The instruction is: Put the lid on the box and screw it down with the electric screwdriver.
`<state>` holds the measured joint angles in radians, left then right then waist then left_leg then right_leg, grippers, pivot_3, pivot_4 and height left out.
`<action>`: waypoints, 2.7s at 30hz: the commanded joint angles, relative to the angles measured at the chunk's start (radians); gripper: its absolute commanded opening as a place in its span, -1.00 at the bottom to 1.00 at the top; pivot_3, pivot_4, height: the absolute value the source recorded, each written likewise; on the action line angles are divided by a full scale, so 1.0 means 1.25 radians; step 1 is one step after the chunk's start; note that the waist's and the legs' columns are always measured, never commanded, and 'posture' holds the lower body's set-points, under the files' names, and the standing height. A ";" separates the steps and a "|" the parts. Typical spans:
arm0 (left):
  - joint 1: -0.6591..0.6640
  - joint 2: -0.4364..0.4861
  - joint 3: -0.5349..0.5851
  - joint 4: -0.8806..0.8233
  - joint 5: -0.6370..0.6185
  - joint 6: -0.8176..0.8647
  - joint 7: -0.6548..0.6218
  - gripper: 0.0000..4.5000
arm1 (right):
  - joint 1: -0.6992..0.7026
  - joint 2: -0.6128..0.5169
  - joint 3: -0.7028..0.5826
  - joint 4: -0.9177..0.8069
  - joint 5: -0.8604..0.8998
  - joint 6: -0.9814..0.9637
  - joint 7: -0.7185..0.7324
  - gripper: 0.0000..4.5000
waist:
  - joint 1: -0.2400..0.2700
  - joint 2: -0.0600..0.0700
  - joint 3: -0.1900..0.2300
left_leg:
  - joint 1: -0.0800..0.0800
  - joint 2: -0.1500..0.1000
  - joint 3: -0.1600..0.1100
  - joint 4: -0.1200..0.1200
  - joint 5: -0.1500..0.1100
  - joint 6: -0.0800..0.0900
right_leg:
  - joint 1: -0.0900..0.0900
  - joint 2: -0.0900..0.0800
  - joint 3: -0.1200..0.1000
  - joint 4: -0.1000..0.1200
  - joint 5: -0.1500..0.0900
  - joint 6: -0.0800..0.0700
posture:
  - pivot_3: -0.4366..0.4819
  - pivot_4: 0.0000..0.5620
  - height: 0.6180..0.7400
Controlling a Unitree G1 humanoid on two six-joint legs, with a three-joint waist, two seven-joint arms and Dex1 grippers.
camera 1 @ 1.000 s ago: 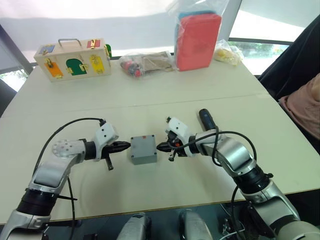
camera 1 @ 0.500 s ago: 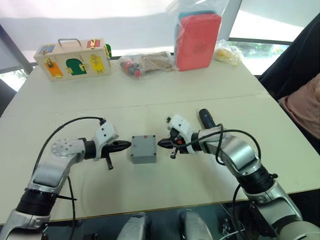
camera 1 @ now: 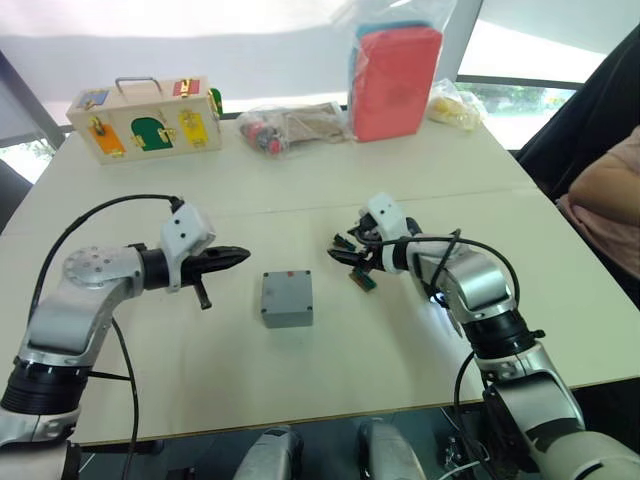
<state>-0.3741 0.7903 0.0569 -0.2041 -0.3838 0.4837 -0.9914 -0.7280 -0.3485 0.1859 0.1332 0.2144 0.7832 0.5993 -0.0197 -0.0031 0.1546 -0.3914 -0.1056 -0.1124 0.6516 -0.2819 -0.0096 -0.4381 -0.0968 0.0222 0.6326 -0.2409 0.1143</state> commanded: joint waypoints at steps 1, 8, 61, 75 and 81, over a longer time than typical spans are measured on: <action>-0.023 -0.004 0.015 -0.034 -0.016 0.010 0.016 -1.00 | -0.044 0.032 -0.039 0.074 -0.001 -0.037 -0.025 0.48 | 0.000 0.000 0.000 | 0.000 0.000 0.000 0.000 0.000 0.000 | 0.000 0.000 0.000 0.000 0.000 0.000 | -0.05 -0.47 1.00; -0.019 -0.011 0.008 -0.051 -0.020 0.019 0.027 -1.00 | -0.069 0.052 -0.048 0.149 -0.009 -0.069 -0.025 0.48 | -0.001 0.000 0.000 | 0.000 0.000 0.000 0.000 0.000 0.000 | 0.000 0.000 0.000 0.000 0.000 0.000 | -0.05 -0.47 1.00; -0.009 0.001 0.006 -0.063 -0.025 0.022 0.014 -1.00 | -0.052 0.015 -0.002 -0.279 0.176 0.320 0.049 -0.99 | 0.002 0.000 0.000 | 0.000 0.000 0.000 0.000 0.000 0.000 | 0.000 0.000 0.000 0.001 0.000 0.000 | -0.05 -0.47 1.00; 0.022 0.024 0.013 -0.098 -0.044 0.038 -0.009 -1.00 | -0.018 0.002 0.046 -0.281 0.170 0.290 0.043 -0.99 | 0.002 0.000 0.000 | 0.000 0.000 0.000 0.000 0.000 0.000 | -0.001 0.000 0.000 0.001 0.000 0.000 | -0.05 -0.47 1.00; 0.018 0.020 0.009 -0.100 -0.043 0.041 -0.002 -1.00 | -0.034 0.007 0.035 -0.287 0.178 0.290 0.045 -0.99 | 0.002 0.000 0.000 | 0.000 0.000 0.000 0.000 0.000 0.000 | 0.000 0.000 0.000 0.001 0.000 0.000 | -0.05 -0.47 1.00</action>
<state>-0.3462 0.8056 0.0519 -0.2984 -0.4269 0.5369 -0.9986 -0.7391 -0.3459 0.2500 -0.1918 0.4176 1.1604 0.6535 -0.0174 -0.0030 0.1546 -0.3915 -0.1056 -0.1124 0.6520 -0.2817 -0.0099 -0.4387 -0.0970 0.0224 0.6336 -0.2409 0.1143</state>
